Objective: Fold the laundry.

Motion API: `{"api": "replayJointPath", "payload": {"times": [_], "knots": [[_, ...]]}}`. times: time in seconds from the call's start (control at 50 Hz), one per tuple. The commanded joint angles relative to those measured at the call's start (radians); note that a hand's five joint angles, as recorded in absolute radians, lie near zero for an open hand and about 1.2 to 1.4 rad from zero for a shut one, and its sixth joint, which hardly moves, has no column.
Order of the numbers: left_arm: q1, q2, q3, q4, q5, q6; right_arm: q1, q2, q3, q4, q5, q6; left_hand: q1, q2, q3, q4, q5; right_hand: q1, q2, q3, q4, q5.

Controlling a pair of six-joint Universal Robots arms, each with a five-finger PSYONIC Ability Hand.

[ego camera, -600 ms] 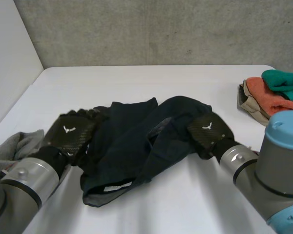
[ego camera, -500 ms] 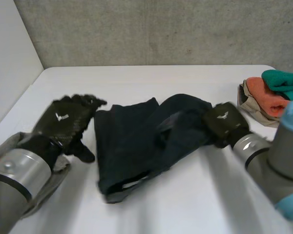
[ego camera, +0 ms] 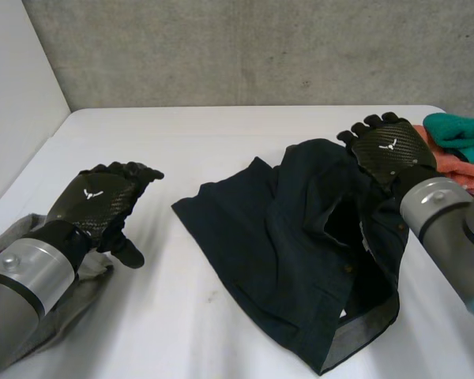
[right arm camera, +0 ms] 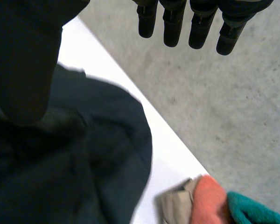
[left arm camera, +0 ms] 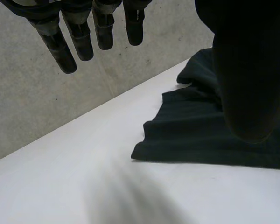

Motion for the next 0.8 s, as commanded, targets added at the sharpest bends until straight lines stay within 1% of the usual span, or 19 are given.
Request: {"api": "replayJointPath", "payload": {"times": [0.02, 0.06, 0.12, 0.14, 0.2, 0.34, 0.36, 0.48, 0.5, 0.58, 0.6, 0.64, 0.68, 0.74, 0.78, 0.8], "knots": [[0.009, -0.005, 0.0, 0.019, 0.002, -0.001, 0.108, -0.133, 0.136, 0.143, 0.042, 0.232, -0.02, -0.03, -0.036, -0.027, -0.047, -0.051, -0.038, -0.034, -0.031, -0.049], [0.011, -0.005, 0.0, 0.025, 0.004, -0.001, 0.155, -0.14, 0.191, 0.183, 0.064, 0.316, -0.02, -0.03, -0.036, -0.027, -0.047, -0.051, -0.038, -0.034, -0.031, -0.049], [0.011, -0.005, 0.0, 0.029, 0.005, -0.003, 0.205, -0.145, 0.251, 0.204, 0.09, 0.393, -0.02, -0.03, -0.036, -0.027, -0.047, -0.051, -0.038, -0.034, -0.031, -0.049], [0.008, -0.005, -0.001, 0.032, 0.007, -0.004, 0.24, -0.148, 0.287, 0.201, 0.11, 0.434, -0.02, -0.03, -0.036, -0.027, -0.047, -0.051, -0.038, -0.034, -0.031, -0.049], [0.005, -0.005, -0.001, 0.037, 0.007, -0.004, 0.298, -0.148, 0.353, 0.166, 0.15, 0.483, -0.02, -0.03, -0.036, -0.027, -0.047, -0.051, -0.038, -0.034, -0.031, -0.049], [-0.008, -0.011, 0.0, 0.048, 0.004, -0.004, 0.381, -0.136, 0.44, 0.039, 0.217, 0.5, -0.02, -0.03, -0.036, -0.027, -0.047, 0.031, 0.044, 0.048, 0.051, 0.033], [-0.011, -0.014, 0.0, 0.049, 0.002, -0.004, 0.392, -0.119, 0.446, 0.001, 0.234, 0.496, -0.02, -0.03, -0.036, -0.027, -0.047, 0.055, 0.068, 0.071, 0.074, 0.057], [-0.018, -0.016, -0.003, 0.051, 0.002, -0.004, 0.401, -0.03, 0.437, -0.095, 0.294, 0.467, -0.02, -0.03, -0.036, -0.027, -0.047, 0.143, 0.156, 0.16, 0.163, 0.145], [-0.021, -0.017, -0.004, 0.052, 0.002, -0.004, 0.401, -0.016, 0.435, -0.107, 0.299, 0.459, -0.02, -0.03, -0.036, -0.027, -0.047, 0.178, 0.191, 0.195, 0.198, 0.18], [-0.029, -0.017, -0.012, 0.062, 0.001, -0.004, 0.401, 0.045, 0.417, -0.185, 0.309, 0.434, -0.02, -0.03, -0.036, -0.027, -0.047, 0.652, 0.665, 0.669, 0.672, 0.655], [-0.031, -0.017, -0.012, 0.063, -0.001, -0.003, 0.403, 0.053, 0.412, -0.194, 0.309, 0.43, -0.02, -0.03, -0.036, -0.027, -0.047, 0.709, 0.722, 0.726, 0.729, 0.711], [-0.032, -0.019, -0.013, 0.069, -0.002, -0.003, 0.401, 0.068, 0.397, -0.204, 0.312, 0.419, -0.02, -0.03, -0.036, -0.027, -0.047, 0.931, 0.944, 0.948, 0.951, 0.933], [-0.032, -0.019, -0.015, 0.072, -0.004, -0.003, 0.4, 0.074, 0.388, -0.201, 0.317, 0.416, -0.02, -0.03, -0.036, -0.027, -0.047, 0.997, 1.01, 1.014, 1.017, 0.999], [-0.028, -0.019, -0.015, 0.072, -0.009, -0.004, 0.399, 0.073, 0.38, -0.19, 0.315, 0.414, -0.02, -0.03, -0.036, -0.027, -0.047, 1.006, 1.019, 1.023, 1.026, 1.008], [-0.025, -0.019, -0.013, 0.072, -0.01, -0.004, 0.399, 0.067, 0.375, -0.184, 0.312, 0.411, -0.02, -0.03, -0.036, -0.027, -0.047, 1.164, 1.177, 1.181, 1.183, 1.166], [-0.025, -0.019, -0.013, 0.072, -0.01, -0.004, 0.401, 0.062, 0.372, -0.181, 0.309, 0.41, -0.02, -0.03, -0.036, -0.027, -0.047, 1.171, 1.184, 1.188, 1.191, 1.173]]}}
